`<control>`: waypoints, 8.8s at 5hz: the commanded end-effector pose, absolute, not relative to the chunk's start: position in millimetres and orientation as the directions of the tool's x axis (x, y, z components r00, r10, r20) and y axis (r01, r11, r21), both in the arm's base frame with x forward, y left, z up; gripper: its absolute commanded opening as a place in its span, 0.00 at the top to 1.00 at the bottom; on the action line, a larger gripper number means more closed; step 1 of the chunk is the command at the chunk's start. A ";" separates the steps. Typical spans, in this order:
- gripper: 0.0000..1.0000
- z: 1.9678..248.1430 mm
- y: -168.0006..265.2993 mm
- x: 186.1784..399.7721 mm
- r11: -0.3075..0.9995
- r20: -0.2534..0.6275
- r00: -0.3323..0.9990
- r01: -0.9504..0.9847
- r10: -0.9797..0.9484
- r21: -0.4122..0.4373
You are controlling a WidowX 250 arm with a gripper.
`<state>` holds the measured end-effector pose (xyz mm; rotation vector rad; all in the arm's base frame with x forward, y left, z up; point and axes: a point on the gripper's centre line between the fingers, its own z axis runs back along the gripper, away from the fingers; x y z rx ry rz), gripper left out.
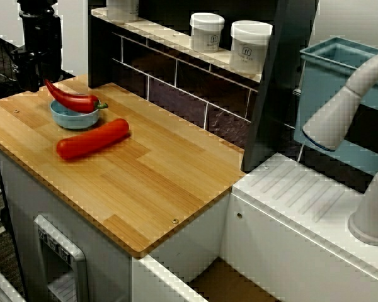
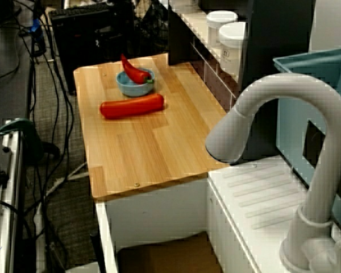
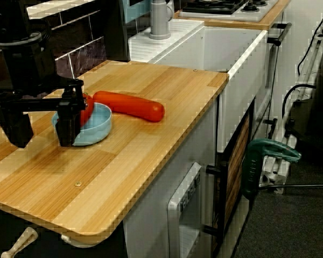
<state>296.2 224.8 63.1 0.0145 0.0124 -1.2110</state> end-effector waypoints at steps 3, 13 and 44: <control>0.00 59.1 224.7 315.4 0.379 0.015 0.379 0.925 -0.925 0.025; 0.00 52.1 102.8 294.0 0.348 0.041 0.352 0.934 -0.935 -0.076; 1.00 123.2 144.4 251.4 0.988 -0.004 0.995 0.103 -0.105 -0.119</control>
